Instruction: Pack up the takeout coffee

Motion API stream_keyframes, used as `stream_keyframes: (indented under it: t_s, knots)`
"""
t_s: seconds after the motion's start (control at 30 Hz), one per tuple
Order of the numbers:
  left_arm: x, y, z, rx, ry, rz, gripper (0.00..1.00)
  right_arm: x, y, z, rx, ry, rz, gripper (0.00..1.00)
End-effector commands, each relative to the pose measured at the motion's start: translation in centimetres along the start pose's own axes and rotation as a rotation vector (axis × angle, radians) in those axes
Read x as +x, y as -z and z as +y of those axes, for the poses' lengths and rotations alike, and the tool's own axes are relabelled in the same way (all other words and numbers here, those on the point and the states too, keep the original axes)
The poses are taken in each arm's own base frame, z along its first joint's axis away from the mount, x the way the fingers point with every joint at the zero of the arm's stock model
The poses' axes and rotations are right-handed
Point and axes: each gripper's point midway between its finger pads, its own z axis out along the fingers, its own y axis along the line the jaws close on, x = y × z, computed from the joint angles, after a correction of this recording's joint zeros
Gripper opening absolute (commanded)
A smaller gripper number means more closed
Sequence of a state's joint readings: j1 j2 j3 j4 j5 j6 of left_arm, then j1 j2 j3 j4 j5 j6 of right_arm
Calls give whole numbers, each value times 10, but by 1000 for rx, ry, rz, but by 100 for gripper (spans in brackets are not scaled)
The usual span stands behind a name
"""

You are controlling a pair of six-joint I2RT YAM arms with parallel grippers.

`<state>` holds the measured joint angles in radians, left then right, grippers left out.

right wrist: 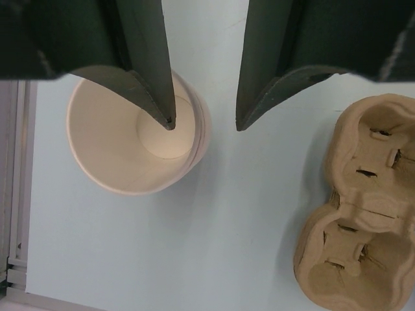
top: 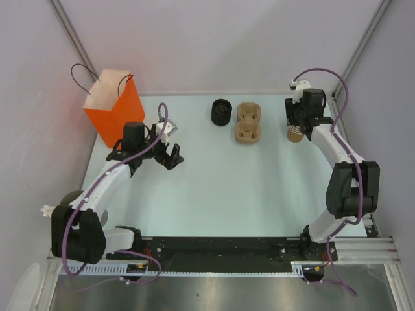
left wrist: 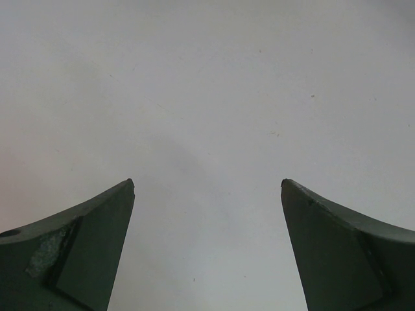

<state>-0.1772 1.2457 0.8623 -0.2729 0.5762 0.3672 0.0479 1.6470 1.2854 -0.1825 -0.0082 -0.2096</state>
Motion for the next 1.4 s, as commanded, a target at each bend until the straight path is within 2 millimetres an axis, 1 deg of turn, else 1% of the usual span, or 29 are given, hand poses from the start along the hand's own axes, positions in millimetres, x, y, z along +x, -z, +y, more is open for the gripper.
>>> stream_keyframes:
  t_s: [0.0, 0.2, 0.33, 0.53, 0.67, 0.77, 1.2, 1.3, 1.37]
  knots:
    - [-2, -4, -5, 35, -25, -21, 100, -18, -3, -7, 17, -16, -40, 44]
    - [-1, -5, -4, 34, -25, -18, 99, -14, -7, -5, 10, -22, -29, 35]
    - [0, -6, -4, 36, -24, -15, 99, -14, -6, -7, 13, -27, -30, 34]
    - [0, -6, -4, 36, -24, -14, 99, -22, 0, -11, 28, -21, -54, 33]
    - [1, -7, -4, 37, -25, -12, 100, -24, 2, -12, 28, -21, -59, 27]
    - [1, -6, -4, 35, -25, -12, 99, -25, 3, -13, 30, -21, -65, 25]
    - [1, -7, -4, 37, -24, -12, 99, -37, 13, -15, 32, -23, -102, 24]
    - [2, -7, -4, 39, -22, -11, 99, -39, 14, -16, 35, -23, -106, 22]
    - [1, -7, -4, 38, -23, -12, 99, -37, 13, -17, 37, -23, -101, 19]
